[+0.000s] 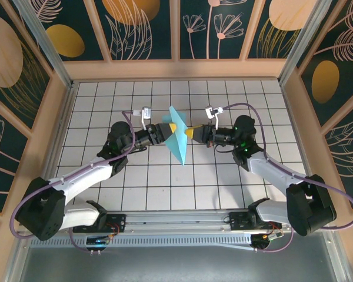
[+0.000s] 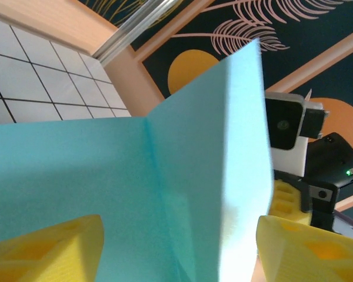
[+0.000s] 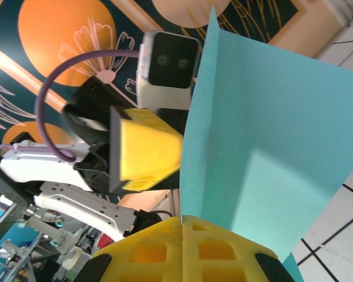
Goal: Fold a paper plane with a square sheet of paper (fold left side to right side)
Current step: Turn over the paper at the center of the table.
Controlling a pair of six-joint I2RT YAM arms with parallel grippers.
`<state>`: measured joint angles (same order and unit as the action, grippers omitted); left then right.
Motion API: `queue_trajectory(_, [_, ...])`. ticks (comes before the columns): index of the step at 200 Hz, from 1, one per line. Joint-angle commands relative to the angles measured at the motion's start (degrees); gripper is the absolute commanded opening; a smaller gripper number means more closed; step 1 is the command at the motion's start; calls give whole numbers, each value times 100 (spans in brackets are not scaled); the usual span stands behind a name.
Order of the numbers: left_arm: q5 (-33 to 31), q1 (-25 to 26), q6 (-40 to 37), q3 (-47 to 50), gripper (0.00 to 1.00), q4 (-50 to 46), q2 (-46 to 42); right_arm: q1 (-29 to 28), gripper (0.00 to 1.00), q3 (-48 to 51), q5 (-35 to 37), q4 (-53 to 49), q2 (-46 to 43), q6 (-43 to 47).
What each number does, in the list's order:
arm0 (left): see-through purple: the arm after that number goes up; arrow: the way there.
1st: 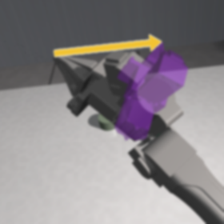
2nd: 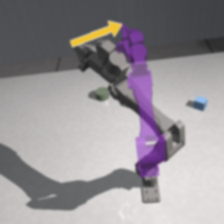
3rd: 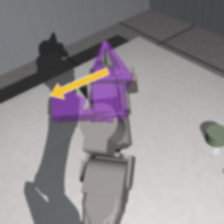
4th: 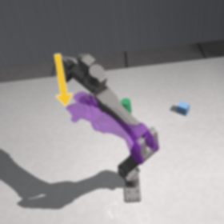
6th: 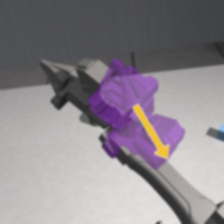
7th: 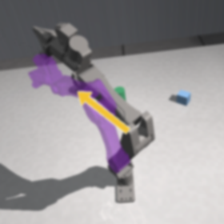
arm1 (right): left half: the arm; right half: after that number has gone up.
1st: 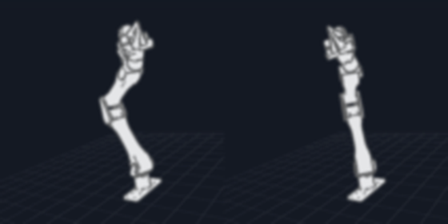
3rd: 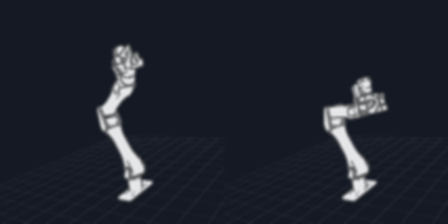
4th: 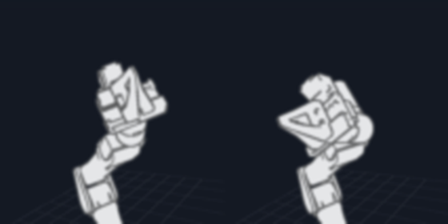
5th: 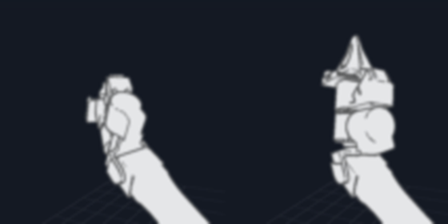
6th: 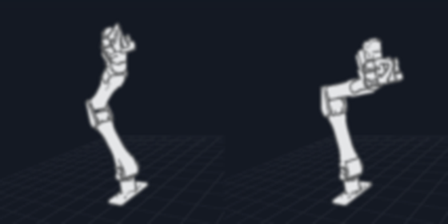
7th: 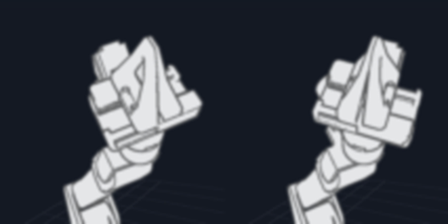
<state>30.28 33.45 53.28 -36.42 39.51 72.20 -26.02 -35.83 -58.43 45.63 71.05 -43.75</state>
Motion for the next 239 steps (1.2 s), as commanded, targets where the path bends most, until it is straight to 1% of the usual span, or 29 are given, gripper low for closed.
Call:
queue_trajectory(1, [304, 76, 119, -185, 67, 499, 137, -52, 0, 116, -242, 768, 86, -399])
queue_trajectory(17, [378, 122, 142, -241, 63, 594, 218, -53, 0, 147, -257, 976, 176, -527])
queue_trajectory(50, [391, 145, 166, -255, 47, 681, 229, -47, 0, 199, -158, 915, 262, -469])
queue_trajectory(80, [293, 153, 166, -209, 34, 634, 144, -34, 0, 226, -77, 746, 230, -363])
queue_trajectory(123, [127, 146, 113, -190, 26, 461, 92, 35, 0, 239, 53, 471, 168, -203])
queue_trajectory(143, [101, 146, 122, -189, 20, 461, 90, 63, 0, 270, 95, 407, 146, -180])
queue_trajectory(150, [92, 151, 122, -190, 17, 453, 88, 79, 1, 265, 104, 375, 138, -164])
queue_trajectory(167, [49, 145, 122, -194, 11, 429, 75, 101, 7, 261, 135, 241, 105, -108])
queue_trajectory(191, [-20, 151, 148, -181, 5, 435, 55, 221, 21, 269, 284, -267, -177, 144])
queue_trajectory(217, [-62, 150, 224, -179, 3, 564, 74, 407, 41, 287, 667, -1390, -720, 768])
queue_trajectory(229, [-71, 152, 255, -181, 2, 627, 83, 499, 53, 341, 848, -1855, -917, 984])
queue_trajectory(239, [-83, 147, 272, -197, 2, 654, 92, 529, 66, 447, 967, -2059, -1044, 1031])
